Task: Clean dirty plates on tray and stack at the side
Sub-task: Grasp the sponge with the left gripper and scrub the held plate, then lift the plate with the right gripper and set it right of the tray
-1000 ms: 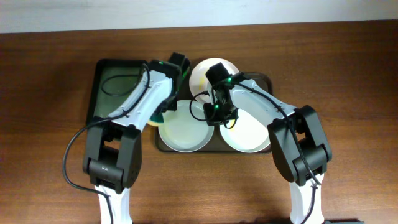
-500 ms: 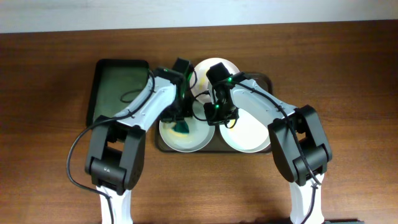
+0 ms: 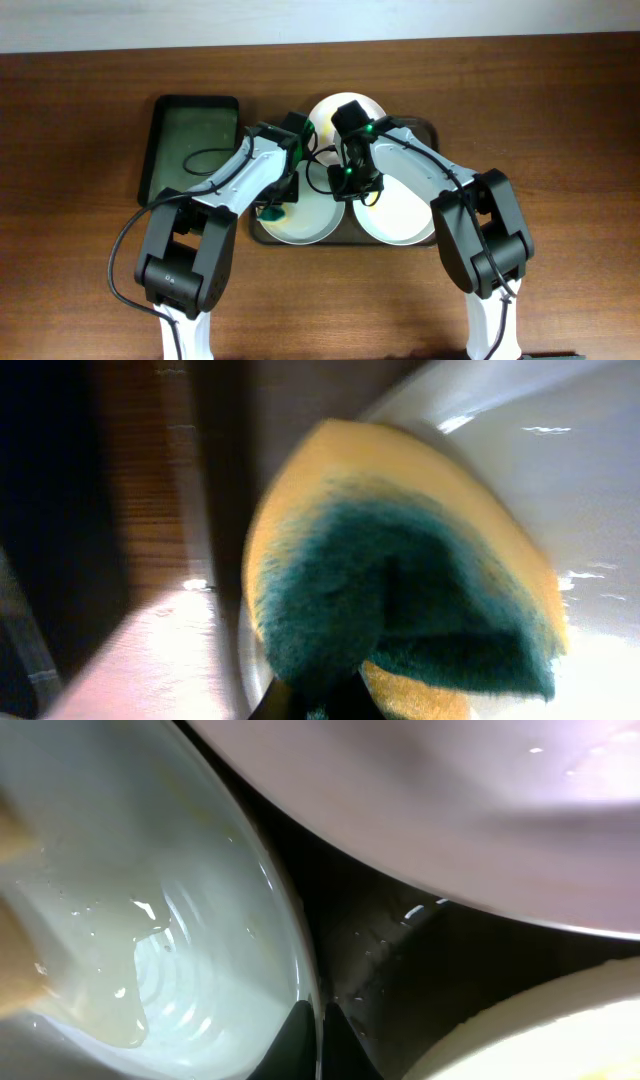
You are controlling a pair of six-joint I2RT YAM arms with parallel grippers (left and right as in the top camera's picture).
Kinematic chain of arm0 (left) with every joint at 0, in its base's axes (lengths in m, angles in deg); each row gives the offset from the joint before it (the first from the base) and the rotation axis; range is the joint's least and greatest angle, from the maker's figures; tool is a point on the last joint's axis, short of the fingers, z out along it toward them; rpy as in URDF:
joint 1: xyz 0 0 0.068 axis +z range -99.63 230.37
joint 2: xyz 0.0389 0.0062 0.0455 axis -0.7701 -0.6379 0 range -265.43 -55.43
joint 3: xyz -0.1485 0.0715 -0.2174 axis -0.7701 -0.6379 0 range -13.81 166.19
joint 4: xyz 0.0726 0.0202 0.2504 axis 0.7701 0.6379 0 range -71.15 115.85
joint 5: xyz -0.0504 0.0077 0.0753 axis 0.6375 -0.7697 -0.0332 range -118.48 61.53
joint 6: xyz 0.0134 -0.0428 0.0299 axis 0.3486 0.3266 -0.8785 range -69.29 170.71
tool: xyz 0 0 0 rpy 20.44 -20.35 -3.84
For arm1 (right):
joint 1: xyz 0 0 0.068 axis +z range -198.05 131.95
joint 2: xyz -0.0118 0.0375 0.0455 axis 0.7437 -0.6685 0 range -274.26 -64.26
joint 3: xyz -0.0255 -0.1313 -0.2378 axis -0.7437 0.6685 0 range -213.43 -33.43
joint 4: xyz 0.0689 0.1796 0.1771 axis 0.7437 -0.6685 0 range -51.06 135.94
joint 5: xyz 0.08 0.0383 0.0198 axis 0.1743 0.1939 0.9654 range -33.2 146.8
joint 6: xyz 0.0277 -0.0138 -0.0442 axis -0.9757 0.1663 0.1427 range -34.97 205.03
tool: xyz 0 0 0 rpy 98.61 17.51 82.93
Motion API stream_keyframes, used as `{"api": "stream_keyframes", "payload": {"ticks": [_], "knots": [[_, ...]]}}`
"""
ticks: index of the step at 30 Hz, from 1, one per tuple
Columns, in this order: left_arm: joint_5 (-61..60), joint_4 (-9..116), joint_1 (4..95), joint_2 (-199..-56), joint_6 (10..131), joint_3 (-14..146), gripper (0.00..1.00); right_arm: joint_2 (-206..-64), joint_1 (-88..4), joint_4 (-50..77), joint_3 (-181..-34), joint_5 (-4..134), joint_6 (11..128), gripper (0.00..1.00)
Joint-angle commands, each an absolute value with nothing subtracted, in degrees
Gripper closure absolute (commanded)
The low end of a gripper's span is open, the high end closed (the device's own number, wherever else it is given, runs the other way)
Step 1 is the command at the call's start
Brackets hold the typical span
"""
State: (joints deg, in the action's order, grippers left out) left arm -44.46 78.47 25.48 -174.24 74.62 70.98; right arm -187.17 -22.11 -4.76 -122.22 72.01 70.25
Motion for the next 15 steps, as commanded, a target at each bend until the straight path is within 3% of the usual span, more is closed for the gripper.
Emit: {"api": "stream_keyframes", "payload": {"ticks": [1,15], "knots": [[-61.0,81.9,26.5,-174.3,78.4,70.5,1.0,-187.4,-22.2,-5.6,-121.2,70.1,71.1,0.96],[-52.0,83.7,29.0,-153.9,81.5,75.4,1.0,-176.3,-22.0,-6.4,-123.9,65.8,71.4,0.96]]}}
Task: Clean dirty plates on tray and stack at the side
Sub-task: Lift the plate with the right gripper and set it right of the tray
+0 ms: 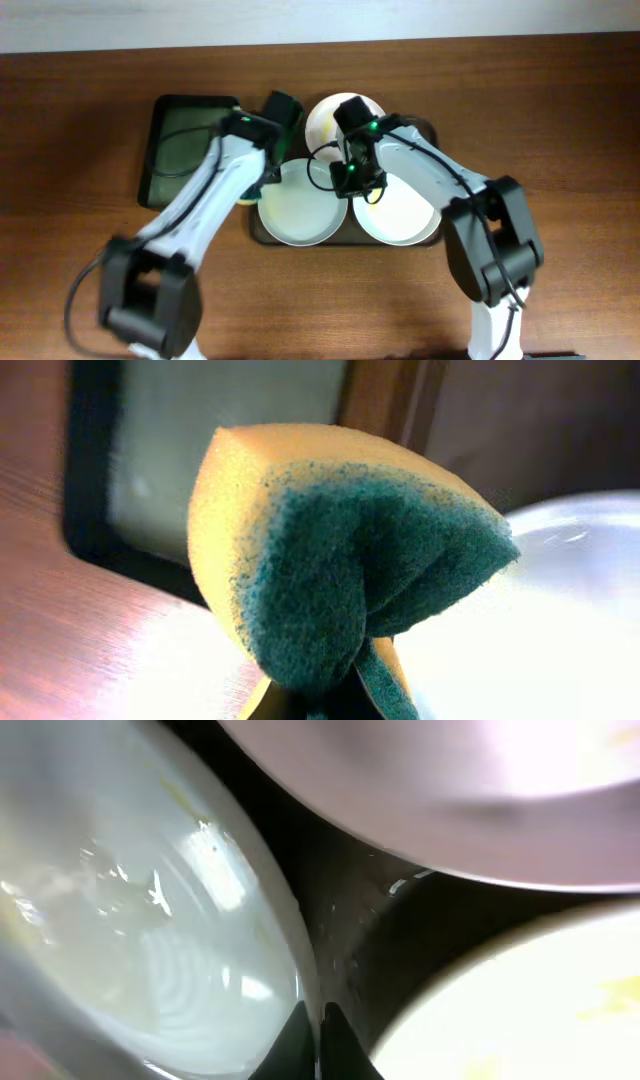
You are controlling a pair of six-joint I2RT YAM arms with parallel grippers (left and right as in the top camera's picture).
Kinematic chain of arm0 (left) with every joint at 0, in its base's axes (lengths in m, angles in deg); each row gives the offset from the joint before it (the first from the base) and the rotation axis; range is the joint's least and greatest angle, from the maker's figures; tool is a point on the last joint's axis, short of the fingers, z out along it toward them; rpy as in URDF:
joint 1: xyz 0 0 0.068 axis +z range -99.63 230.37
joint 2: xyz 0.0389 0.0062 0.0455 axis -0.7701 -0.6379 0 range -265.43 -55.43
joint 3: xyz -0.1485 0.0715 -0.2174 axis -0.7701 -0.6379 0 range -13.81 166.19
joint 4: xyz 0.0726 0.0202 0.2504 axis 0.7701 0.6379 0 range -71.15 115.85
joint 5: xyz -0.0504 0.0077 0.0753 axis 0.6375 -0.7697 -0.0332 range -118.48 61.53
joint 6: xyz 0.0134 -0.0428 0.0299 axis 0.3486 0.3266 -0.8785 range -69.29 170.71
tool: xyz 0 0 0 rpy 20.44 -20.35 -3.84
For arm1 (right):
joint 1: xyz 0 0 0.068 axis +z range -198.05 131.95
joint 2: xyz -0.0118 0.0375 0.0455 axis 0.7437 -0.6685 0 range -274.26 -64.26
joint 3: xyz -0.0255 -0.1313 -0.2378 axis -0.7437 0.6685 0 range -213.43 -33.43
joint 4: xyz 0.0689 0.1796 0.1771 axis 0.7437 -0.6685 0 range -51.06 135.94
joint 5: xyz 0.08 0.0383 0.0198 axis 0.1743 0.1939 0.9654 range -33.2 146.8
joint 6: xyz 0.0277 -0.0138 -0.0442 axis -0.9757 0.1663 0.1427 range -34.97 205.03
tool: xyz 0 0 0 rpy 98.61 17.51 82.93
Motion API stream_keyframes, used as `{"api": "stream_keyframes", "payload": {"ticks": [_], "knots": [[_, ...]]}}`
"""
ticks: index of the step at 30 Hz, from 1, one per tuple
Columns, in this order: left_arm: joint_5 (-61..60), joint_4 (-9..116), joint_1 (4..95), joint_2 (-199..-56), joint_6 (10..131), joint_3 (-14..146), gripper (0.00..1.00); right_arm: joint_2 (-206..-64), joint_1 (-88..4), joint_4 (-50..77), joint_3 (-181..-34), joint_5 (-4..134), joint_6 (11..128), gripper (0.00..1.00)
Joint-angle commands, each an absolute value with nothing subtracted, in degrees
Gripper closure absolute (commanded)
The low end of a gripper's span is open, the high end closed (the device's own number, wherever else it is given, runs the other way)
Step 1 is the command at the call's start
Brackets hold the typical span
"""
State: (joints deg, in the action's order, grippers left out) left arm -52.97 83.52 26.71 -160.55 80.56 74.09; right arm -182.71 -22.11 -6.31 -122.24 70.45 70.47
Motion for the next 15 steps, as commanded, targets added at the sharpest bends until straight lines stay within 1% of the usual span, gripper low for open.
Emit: {"api": "stream_keyframes", "payload": {"ticks": [1,5,6,8,15], "knots": [[-50.5,83.7,30.2,-152.6,81.5,75.4,1.0,-174.7,-21.8,-6.7,-123.9,63.3,71.4,0.96],[-45.0,84.2,35.2,-150.7,81.4,75.4,1.0,-169.1,-19.8,-8.1,-123.9,51.6,71.8,0.96],[-42.1,84.2,38.2,-150.8,80.7,75.3,1.0,-166.8,-18.2,-8.5,-123.9,45.6,71.8,0.96],[-40.1,84.5,40.9,-150.9,80.6,75.3,1.0,-164.7,-16.1,-8.5,-123.9,39.9,73.6,0.96],[-38.3,86.0,48.6,-150.9,78.0,75.2,1.0,-162.6,-8.0,-6.3,-123.9,14.5,74.9,0.96]]}}
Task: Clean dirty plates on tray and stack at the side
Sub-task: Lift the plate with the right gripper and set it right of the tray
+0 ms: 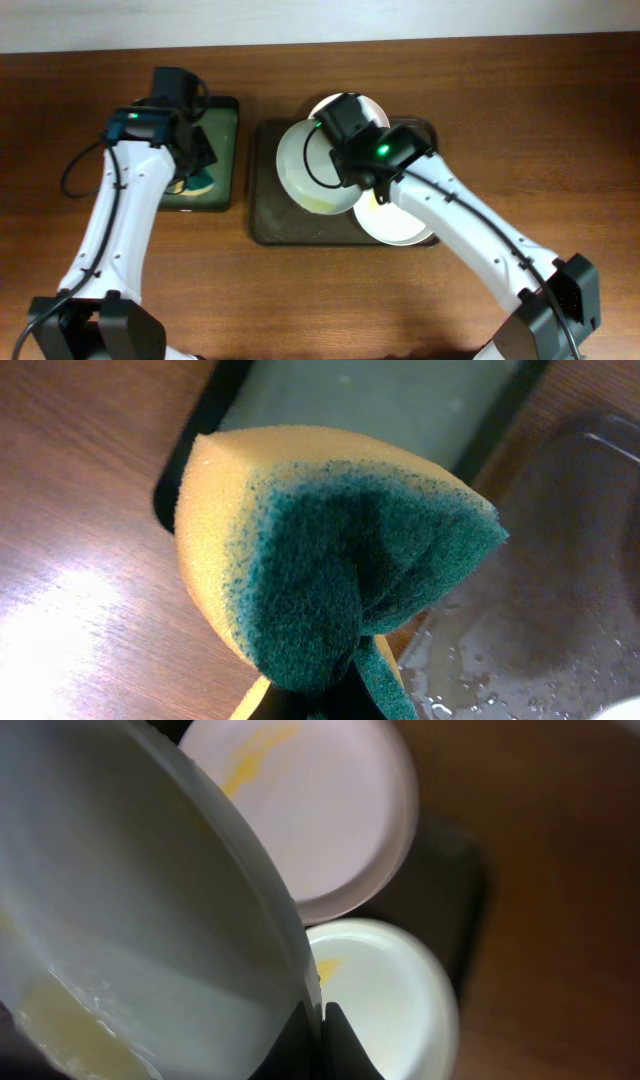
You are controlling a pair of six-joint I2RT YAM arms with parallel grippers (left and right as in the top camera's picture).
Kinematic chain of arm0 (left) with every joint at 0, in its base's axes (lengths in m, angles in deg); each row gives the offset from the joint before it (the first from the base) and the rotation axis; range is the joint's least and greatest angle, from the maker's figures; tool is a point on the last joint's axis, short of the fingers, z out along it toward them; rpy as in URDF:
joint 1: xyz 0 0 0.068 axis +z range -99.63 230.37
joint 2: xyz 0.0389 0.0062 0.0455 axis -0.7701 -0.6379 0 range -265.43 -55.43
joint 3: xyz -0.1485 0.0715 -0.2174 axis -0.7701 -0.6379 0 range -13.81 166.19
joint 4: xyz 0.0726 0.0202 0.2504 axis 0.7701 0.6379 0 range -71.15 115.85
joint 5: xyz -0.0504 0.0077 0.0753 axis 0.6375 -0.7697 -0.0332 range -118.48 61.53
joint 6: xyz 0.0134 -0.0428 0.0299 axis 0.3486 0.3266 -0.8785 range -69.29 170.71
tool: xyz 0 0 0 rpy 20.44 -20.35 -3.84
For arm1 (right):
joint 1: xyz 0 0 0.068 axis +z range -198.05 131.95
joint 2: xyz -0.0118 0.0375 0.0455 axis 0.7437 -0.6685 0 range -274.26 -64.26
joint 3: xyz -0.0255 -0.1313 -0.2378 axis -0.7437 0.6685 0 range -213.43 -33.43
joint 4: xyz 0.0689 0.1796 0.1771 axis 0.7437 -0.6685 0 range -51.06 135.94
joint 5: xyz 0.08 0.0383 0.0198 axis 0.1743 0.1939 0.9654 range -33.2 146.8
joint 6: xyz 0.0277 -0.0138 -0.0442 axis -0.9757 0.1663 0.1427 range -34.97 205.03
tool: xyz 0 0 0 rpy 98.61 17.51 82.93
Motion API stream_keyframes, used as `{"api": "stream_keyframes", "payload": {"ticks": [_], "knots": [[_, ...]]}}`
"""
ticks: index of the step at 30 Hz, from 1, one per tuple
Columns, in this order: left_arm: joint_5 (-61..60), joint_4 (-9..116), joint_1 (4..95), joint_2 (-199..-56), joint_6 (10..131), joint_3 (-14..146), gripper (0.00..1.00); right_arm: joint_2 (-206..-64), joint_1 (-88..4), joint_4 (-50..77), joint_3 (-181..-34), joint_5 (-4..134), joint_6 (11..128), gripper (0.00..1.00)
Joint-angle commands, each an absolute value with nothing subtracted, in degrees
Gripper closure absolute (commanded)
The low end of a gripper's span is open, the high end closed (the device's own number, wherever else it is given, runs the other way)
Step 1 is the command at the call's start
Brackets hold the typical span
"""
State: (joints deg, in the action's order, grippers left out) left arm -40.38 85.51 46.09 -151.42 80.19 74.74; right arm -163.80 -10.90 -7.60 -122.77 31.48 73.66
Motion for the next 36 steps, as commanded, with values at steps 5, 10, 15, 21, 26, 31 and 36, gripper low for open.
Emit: {"api": "stream_keyframes", "payload": {"ticks": [5,10,15,21,26,31,36], "knots": [[-38.3,86.7,50.8,-150.9,77.8,75.2,1.0,-162.6,-3.6,0.9,-123.9,7.2,84.5,0.96],[-38.3,86.7,50.9,-150.9,77.3,75.2,1.0,-162.6,0.5,9.4,-123.9,2.0,99.8,0.96],[-38.3,86.7,50.9,-150.9,77.4,75.2,1.0,-162.6,3.9,15.0,-123.9,-6.2,118.2,0.96],[-38.3,86.7,50.9,-150.9,77.4,75.2,1.0,-162.6,6.9,20.6,-123.9,-13.6,129.6,0.96],[-38.4,86.7,50.9,-150.9,76.7,75.2,1.0,-162.6,7.3,20.9,-123.8,-13.8,122.3,0.96],[-38.3,86.7,50.9,-150.9,76.7,75.2,1.0,-163.7,0.4,9.0,-121.7,20.5,104.0,0.96],[-38.3,86.7,50.9,-150.9,76.7,75.2,1.0,-164.6,-10.2,3.6,-121.7,39.7,82.8,0.96]]}}
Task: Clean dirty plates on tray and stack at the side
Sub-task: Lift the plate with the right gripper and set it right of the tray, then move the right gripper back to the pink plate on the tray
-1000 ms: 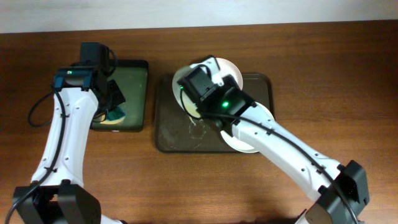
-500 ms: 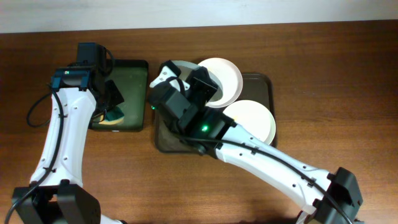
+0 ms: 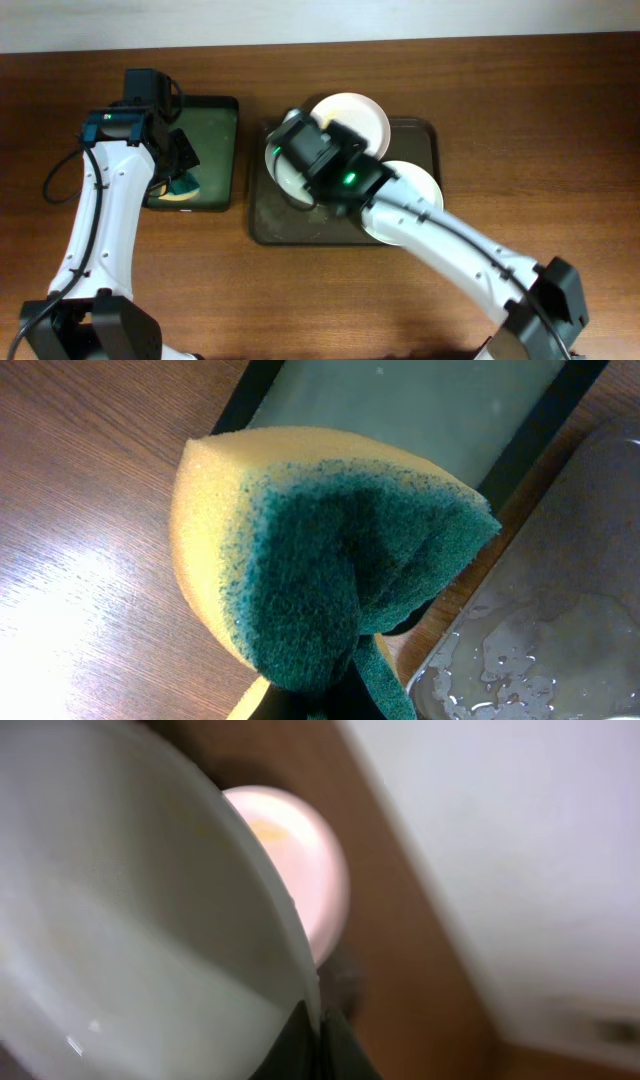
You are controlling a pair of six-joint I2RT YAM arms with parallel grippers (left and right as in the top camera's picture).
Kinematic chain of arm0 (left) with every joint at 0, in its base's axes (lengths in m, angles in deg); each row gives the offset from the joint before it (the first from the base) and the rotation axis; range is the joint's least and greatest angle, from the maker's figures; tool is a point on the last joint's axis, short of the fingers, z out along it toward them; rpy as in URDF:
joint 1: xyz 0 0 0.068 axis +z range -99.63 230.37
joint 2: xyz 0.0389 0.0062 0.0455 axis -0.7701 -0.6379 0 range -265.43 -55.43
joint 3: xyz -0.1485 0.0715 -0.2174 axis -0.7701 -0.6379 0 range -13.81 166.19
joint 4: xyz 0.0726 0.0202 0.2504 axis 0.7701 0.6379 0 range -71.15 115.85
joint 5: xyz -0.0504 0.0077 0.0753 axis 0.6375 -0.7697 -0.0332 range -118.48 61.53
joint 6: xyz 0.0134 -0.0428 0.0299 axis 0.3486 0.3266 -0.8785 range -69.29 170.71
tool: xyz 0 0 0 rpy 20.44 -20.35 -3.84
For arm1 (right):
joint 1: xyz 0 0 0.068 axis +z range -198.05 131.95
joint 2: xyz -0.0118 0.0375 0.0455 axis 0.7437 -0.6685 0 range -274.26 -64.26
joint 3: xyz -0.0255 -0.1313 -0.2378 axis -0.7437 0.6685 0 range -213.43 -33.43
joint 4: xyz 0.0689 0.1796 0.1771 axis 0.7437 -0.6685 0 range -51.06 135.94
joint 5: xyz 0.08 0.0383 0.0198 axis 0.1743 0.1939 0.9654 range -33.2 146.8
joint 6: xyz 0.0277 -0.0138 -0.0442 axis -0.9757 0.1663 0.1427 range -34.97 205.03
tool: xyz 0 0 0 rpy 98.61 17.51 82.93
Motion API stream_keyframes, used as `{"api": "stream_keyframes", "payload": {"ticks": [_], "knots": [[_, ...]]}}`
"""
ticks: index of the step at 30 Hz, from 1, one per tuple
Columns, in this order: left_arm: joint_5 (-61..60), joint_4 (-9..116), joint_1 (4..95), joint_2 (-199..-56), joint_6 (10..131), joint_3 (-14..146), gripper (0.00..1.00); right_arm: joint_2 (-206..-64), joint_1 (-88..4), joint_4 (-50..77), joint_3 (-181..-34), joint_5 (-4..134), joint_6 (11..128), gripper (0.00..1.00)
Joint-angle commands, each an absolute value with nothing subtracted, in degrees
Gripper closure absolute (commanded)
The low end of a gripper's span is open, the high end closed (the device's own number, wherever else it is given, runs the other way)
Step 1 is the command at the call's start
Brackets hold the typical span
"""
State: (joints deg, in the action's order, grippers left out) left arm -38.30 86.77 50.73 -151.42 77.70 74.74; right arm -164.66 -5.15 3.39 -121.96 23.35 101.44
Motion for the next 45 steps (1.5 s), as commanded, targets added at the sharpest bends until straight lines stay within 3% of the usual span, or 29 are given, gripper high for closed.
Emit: {"api": "stream_keyframes", "payload": {"ticks": [1,6,8,16,21,28,31,34,41,45], "knots": [[-38.3,86.7,50.9,-150.9,76.7,75.2,1.0,-164.4,-12.8,4.0,-121.7,43.9,80.8,0.96],[-38.3,86.9,50.9,-150.9,76.7,75.2,1.0,-164.0,-26.4,5.0,-121.7,67.8,80.0,0.96],[-38.3,86.9,50.9,-150.9,76.7,75.2,1.0,-164.1,-37.4,3.3,-121.7,79.4,80.0,0.96],[-38.3,86.9,50.9,-150.9,76.7,75.2,1.0,-165.8,-61.5,-2.6,-121.7,72.6,80.0,0.96],[-38.3,86.8,50.9,-150.9,76.7,75.2,1.0,-169.6,-70.2,-2.7,-121.7,72.1,80.0,0.96],[-38.3,86.6,50.9,-151.0,76.7,75.2,1.0,-179.7,-73.6,0.3,-121.7,70.0,80.0,0.96],[-38.4,86.6,50.9,-151.0,76.7,75.2,1.0,-181.6,-73.5,1.2,-121.7,70.0,80.0,0.62],[-38.3,86.6,50.9,-151.0,76.7,75.2,1.0,-181.2,-73.6,1.6,-121.8,70.1,80.0,0.47],[-38.3,85.8,50.9,-151.0,76.7,75.2,1.0,-175.7,-71.6,1.4,-121.8,82.6,77.7,0.47],[-38.3,85.8,50.9,-151.0,76.7,75.2,1.0,-174.2,-64.1,4.3,-121.8,88.8,73.6,0.51]]}}
